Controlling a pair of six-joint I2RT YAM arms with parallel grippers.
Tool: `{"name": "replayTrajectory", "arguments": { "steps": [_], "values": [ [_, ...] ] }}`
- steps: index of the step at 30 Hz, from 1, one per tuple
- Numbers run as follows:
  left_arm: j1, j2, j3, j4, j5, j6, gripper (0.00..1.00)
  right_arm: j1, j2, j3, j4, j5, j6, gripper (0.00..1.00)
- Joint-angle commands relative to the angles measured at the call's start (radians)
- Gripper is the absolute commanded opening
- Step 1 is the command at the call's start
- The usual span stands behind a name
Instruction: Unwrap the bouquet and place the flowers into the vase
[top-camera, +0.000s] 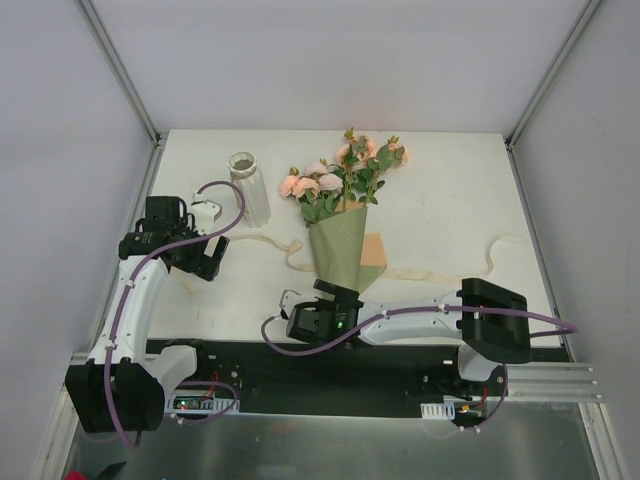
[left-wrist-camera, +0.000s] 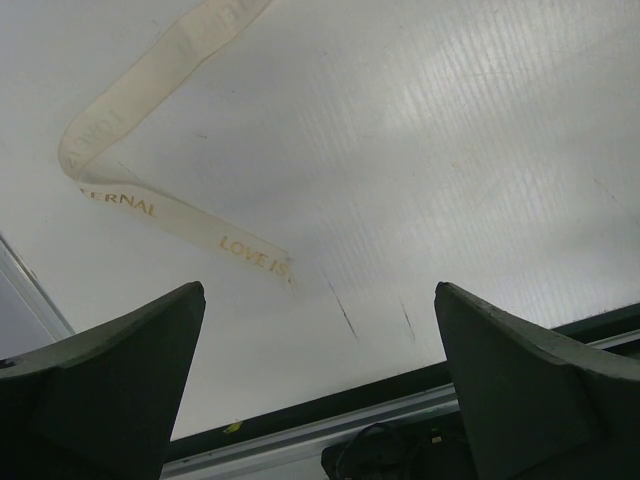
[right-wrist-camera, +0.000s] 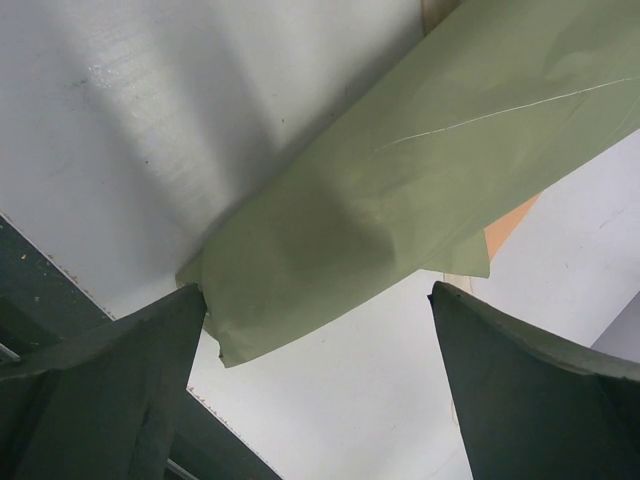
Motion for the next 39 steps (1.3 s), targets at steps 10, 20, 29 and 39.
{"name": "replayTrajectory", "arguments": {
  "steps": [10,20,29,39],
  "values": [
    [-0.001,-0.015,-0.003,0.020,-0.029,0.011,0.99,0.006,-0.018,-0.044,0.154,0.225,-0.122,0.90],
    [-0.003,-0.023,0.005,0.020,-0.023,0.002,0.99,0.047,-0.257,-0.067,0.367,0.447,-0.203,0.89],
    [-0.003,-0.030,0.009,0.019,-0.017,0.001,0.99,0.067,-0.310,-0.090,0.205,0.370,-0.018,0.93],
    [-0.003,-0.029,-0.012,0.022,-0.017,0.005,0.99,0.070,-0.209,-0.058,0.137,0.121,0.010,0.96]
  ]
}}
